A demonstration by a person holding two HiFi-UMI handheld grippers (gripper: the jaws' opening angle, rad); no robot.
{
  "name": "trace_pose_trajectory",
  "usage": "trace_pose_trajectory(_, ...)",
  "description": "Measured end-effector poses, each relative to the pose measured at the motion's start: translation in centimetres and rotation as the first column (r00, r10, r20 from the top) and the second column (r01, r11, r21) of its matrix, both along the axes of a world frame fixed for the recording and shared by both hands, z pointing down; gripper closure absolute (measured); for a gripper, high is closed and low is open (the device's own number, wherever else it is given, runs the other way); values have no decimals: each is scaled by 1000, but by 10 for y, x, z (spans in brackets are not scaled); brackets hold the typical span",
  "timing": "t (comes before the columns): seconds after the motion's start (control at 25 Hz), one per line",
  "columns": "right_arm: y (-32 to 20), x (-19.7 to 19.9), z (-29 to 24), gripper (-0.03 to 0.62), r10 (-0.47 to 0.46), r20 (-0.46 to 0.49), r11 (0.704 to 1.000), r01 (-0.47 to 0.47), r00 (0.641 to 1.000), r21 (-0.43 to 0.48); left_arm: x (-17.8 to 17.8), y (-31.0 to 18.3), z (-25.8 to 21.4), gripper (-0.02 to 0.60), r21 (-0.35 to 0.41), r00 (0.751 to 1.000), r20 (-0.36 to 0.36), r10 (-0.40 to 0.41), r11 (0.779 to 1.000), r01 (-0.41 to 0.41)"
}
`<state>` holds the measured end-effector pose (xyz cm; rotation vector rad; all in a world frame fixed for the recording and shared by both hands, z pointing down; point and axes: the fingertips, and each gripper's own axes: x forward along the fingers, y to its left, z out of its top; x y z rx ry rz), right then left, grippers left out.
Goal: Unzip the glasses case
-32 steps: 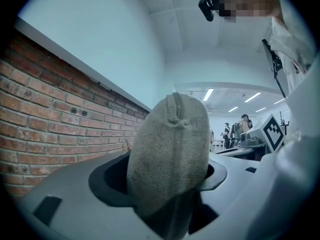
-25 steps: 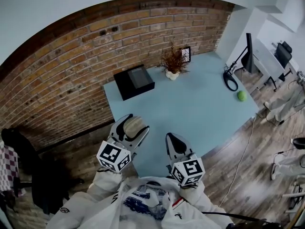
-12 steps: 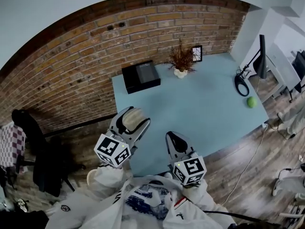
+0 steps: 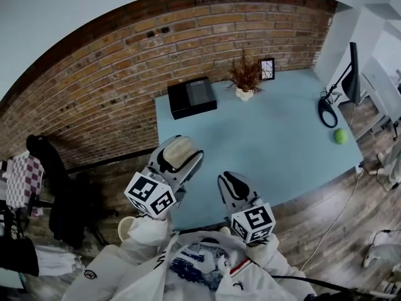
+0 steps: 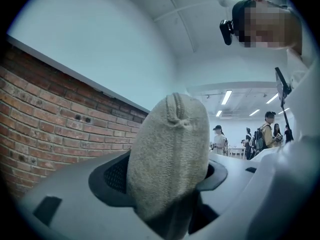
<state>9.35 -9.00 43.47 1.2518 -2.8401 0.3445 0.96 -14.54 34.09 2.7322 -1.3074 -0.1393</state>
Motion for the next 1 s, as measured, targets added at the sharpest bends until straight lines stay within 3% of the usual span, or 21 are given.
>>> trace_pose_trajectory(0.44, 11, -17, 5, 394, -103, -1, 995, 103, 995, -17, 15, 9, -12, 268, -12, 999, -52, 10, 1000, -11)
trace_pose_trajectory(1.0, 15, -52, 16, 324, -213, 12, 975, 213, 977, -64, 28, 17, -21, 268, -15, 995, -81, 62, 998, -64)
